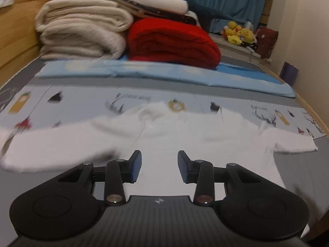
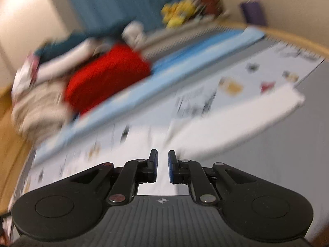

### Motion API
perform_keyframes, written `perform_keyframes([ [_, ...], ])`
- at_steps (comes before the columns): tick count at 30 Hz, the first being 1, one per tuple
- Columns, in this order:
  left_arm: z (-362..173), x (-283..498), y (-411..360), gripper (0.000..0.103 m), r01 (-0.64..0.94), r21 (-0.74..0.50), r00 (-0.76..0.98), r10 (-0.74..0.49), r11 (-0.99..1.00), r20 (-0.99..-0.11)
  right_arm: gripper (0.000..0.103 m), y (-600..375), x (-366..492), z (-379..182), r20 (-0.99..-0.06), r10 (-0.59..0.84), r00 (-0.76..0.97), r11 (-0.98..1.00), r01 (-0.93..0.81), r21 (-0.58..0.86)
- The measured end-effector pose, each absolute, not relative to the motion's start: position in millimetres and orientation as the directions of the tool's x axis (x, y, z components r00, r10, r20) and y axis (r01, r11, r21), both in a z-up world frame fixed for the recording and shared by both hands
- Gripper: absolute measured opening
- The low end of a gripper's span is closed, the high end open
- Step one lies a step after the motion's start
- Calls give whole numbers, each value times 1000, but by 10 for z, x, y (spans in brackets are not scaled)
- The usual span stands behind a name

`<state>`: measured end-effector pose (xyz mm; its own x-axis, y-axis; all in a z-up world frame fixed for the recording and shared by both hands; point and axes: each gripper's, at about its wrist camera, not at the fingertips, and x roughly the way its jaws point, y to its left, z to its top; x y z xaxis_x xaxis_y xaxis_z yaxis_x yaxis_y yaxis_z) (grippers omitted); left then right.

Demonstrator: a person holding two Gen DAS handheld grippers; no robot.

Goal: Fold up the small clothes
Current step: 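Release the sleeve with the right gripper and lay it flat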

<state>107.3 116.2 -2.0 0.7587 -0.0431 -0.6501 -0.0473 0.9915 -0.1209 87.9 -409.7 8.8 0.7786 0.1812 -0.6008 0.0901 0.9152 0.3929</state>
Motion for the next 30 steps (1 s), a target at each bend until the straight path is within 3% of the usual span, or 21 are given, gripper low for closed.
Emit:
perform_keyframes([
  [8,-724,225,1433,41,-273,-228,537,-48,935,-842,12,-3711,414,-734,-809,157,566,955,123,271],
  [13,-990,113,1528,43,-288,-243,446,-95,926,-890,12,-3694,488,-1129,-892,115,438,957,193,218],
  [30,-1265,181,1464,41,-297,-157,357,-43,942,-933,12,-3629,415,-1260,-915,69,398,975,166,146],
])
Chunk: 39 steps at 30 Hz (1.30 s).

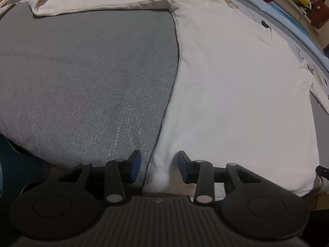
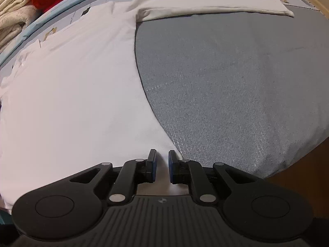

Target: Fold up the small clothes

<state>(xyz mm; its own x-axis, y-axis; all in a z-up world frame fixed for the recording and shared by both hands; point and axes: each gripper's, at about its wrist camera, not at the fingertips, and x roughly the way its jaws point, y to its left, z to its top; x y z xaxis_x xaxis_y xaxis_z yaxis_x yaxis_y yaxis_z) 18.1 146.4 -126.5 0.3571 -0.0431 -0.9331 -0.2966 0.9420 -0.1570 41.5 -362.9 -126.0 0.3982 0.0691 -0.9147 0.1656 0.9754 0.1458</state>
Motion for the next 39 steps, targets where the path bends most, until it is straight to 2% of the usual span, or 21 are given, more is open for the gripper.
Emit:
perform_keyframes([
  [1,-1268,192,1456,32,-292,-155,360,-42,944,-932,12,-3611,420,-1269,-916,64,397,979,155,135],
  [2,-1256,208,1451,15,-288,-158,363,-45,944,-931,12,-3590,420,-1269,-916,59,397,982,144,125],
  [3,-1254,218,1449,9,-284,-170,367,-57,944,-928,12,-3570,425,-1270,-916,60,398,984,131,121],
  [4,-1252,226,1446,6,-282,-185,372,-70,941,-926,6,-3553,445,-1277,-916,67,397,985,120,124],
  [5,-1243,226,1439,5,-279,-188,377,-73,942,-924,0,-3547,443,-1277,-914,79,397,985,111,134],
  [9,-1141,208,1421,4,-264,-221,418,-94,939,-903,0,-3612,419,-1192,-898,138,419,971,120,205],
  [14,-812,89,1454,4,-241,-330,533,-159,913,-831,0,-4069,288,-859,-855,30,517,938,281,203],
  [16,-842,71,1467,4,-258,-309,511,-142,915,-848,0,-4183,274,-883,-858,44,512,919,317,237],
  [18,-988,96,1507,4,-306,-273,440,-119,912,-890,1,-4111,294,-973,-860,94,502,927,270,259],
  [20,-1081,107,1572,6,-352,-284,408,-127,892,-904,5,-3991,320,-1077,-869,142,475,934,226,276],
  [22,-1080,127,1585,9,-364,-291,405,-131,885,-905,28,-3890,361,-1191,-886,173,431,937,205,283],
  [24,-1100,150,1562,18,-356,-275,395,-123,893,-910,38,-3799,397,-1285,-909,138,394,956,187,226],
  [25,-1120,159,1540,21,-350,-267,386,-122,898,-915,38,-3757,405,-1315,-915,121,385,964,176,201],
  [32,-1217,185,1571,23,-355,-238,360,-103,904,-927,40,-3693,437,-1321,-911,26,412,980,167,104],
  [35,-1223,190,1580,25,-355,-237,359,-102,904,-928,52,-3623,430,-1342,-911,22,412,988,131,83],
  [37,-1230,207,1569,25,-350,-238,358,-105,906,-928,69,-3501,422,-1363,-913,41,406,995,69,76],
  [39,-1230,213,1554,25,-347,-236,356,-105,908,-928,72,-3406,405,-1366,-914,96,395,994,13,110],
])
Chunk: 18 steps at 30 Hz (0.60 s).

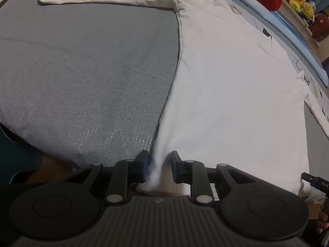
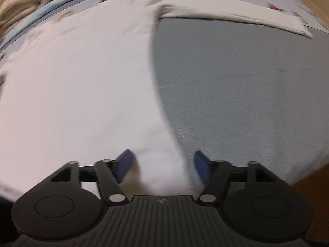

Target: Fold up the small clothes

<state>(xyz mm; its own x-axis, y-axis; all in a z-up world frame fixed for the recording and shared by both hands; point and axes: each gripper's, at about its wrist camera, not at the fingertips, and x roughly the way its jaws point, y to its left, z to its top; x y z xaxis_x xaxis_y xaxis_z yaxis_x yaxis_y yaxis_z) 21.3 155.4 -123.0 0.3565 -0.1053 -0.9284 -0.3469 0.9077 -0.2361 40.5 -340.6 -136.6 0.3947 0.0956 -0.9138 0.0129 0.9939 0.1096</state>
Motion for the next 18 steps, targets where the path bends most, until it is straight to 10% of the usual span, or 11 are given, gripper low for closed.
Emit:
perform_keyframes([
  [6,-1233,197,1580,25,-353,-239,358,-106,904,-928,34,-3529,458,-1318,-907,125,401,983,73,168],
  [18,-1236,195,1591,25,-347,-247,358,-115,905,-927,53,-4007,524,-1317,-875,234,425,866,317,386],
])
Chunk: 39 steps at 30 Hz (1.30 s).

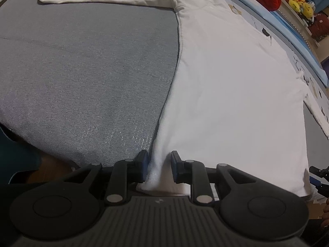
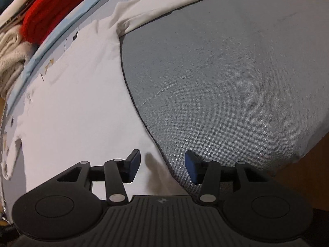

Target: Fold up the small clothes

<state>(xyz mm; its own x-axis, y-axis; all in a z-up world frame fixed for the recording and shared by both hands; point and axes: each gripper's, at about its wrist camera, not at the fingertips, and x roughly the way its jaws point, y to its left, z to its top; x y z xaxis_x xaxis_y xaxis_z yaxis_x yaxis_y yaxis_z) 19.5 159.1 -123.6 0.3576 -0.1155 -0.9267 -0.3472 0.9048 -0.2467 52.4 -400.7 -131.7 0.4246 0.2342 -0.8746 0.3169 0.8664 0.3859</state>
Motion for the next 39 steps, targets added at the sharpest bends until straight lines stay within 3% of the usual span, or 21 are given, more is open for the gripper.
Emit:
perform_keyframes([
  [5,-1243,207,1599,25,-345,-248,357,-118,905,-927,64,-3748,508,-1287,-895,195,402,936,196,292],
  [7,-1243,211,1590,25,-340,-245,357,-117,908,-927,60,-3633,515,-1288,-902,171,396,961,135,242],
  [8,-1245,208,1588,25,-337,-244,357,-116,909,-927,54,-3600,530,-1290,-904,164,394,967,115,225],
  [10,-1245,207,1587,25,-336,-243,357,-116,910,-927,9,-3532,545,-1288,-908,161,387,975,79,206],
  [11,-1245,205,1590,25,-337,-244,357,-116,909,-927,4,-3515,545,-1292,-909,171,380,975,67,212],
  [15,-1241,196,1579,25,-335,-238,358,-111,911,-927,3,-3523,535,-1244,-903,196,383,969,65,238],
  [17,-1224,196,1562,5,-325,-240,366,-112,915,-924,3,-3615,511,-1163,-893,192,408,962,104,254],
  [21,-1051,160,1504,4,-260,-286,444,-149,922,-884,2,-3896,402,-877,-849,207,486,931,169,324],
  [23,-985,136,1465,4,-228,-298,458,-167,927,-873,2,-3923,371,-801,-846,172,504,942,166,290],
  [29,-1165,163,1553,5,-313,-188,334,-78,931,-939,4,-3771,480,-1141,-916,155,371,963,150,224],
  [33,-987,141,1481,5,-279,-122,405,1,953,-914,15,-3675,481,-1132,-924,125,362,973,136,185],
  [36,-855,130,1400,6,-229,-142,477,-16,963,-879,23,-3686,503,-1127,-911,165,379,961,144,235],
  [39,-912,153,1311,7,-184,-166,466,-63,969,-883,23,-3753,527,-1231,-926,182,331,955,166,247],
])
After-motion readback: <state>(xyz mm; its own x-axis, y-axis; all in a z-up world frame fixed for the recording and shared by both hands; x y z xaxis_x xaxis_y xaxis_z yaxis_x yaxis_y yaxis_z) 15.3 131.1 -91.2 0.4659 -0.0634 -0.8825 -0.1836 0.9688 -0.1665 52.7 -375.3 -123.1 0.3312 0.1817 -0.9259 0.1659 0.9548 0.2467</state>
